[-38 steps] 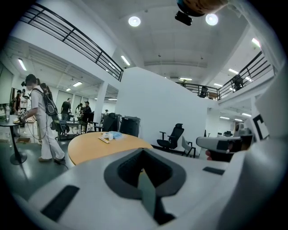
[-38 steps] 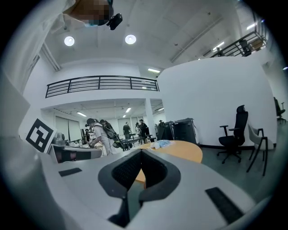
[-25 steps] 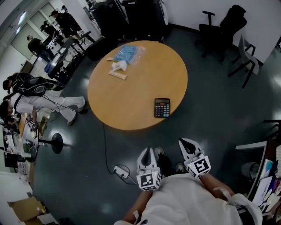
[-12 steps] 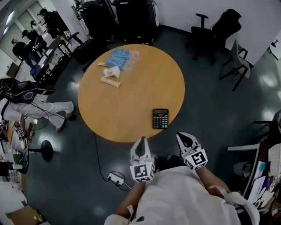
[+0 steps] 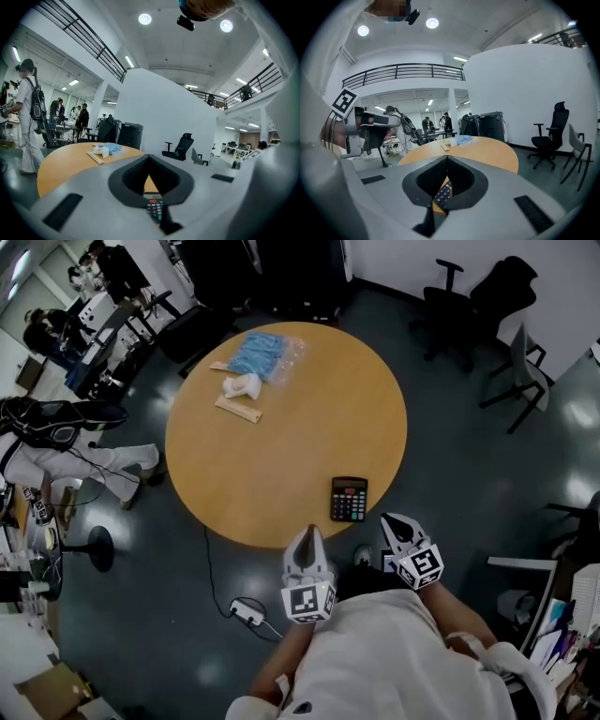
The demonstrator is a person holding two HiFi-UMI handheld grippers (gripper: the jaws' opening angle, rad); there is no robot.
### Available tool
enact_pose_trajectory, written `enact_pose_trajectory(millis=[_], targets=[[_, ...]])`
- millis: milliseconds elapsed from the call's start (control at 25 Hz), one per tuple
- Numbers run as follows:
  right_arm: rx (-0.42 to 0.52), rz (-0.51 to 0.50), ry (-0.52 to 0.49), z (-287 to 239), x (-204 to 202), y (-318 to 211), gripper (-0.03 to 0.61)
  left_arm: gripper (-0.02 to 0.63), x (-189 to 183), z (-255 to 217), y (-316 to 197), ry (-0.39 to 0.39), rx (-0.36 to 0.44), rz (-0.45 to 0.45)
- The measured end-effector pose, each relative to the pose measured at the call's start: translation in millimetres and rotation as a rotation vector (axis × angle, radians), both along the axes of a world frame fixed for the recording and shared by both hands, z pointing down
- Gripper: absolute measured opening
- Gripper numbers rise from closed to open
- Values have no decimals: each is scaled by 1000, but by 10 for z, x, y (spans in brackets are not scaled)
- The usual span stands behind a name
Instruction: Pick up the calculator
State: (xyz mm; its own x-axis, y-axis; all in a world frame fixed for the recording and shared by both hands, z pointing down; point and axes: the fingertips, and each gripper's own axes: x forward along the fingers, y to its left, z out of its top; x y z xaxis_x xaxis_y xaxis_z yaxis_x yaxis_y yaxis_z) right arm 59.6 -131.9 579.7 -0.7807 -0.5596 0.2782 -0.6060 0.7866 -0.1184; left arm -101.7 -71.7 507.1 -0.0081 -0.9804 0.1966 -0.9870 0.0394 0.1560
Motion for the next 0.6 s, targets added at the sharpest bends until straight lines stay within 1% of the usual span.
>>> enact_pose_trajectory(millis=[160, 240, 400, 560, 600], targets=[[-71, 12, 15, 386, -31, -216, 14, 6, -20, 218, -141, -4, -43, 1], [-94, 6, 12, 527, -57, -339, 15, 6, -17, 230, -217, -7, -43, 8], [-149, -23, 13, 890, -155, -672, 17, 7, 1, 260, -386, -7, -38, 36], [-227, -67, 50, 1339, -251, -903, 20, 6, 67, 409, -406, -3, -82, 60], [-247, -83, 65, 1447, -282, -935, 32, 7, 80, 429, -399, 0, -95, 62]])
